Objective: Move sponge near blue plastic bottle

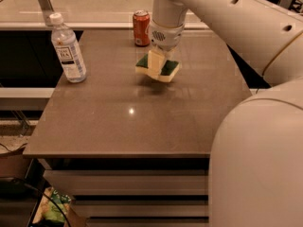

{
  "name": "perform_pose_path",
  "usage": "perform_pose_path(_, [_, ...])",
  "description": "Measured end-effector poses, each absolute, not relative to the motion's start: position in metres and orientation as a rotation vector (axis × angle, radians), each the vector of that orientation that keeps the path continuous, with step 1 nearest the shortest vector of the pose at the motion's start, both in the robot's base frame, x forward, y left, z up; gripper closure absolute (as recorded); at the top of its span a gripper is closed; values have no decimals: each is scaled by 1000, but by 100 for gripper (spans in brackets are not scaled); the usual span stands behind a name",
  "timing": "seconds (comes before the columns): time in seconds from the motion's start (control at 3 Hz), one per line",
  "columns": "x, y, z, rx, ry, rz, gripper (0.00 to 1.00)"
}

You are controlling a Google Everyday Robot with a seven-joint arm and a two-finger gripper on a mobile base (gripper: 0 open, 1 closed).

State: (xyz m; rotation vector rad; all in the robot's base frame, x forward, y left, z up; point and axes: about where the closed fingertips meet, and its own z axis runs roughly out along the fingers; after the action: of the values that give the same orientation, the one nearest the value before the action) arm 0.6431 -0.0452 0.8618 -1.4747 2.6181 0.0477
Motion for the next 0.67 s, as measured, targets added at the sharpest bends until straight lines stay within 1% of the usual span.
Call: perform_pose_path(0.67, [642, -3, 857, -1512, 2581, 78, 100])
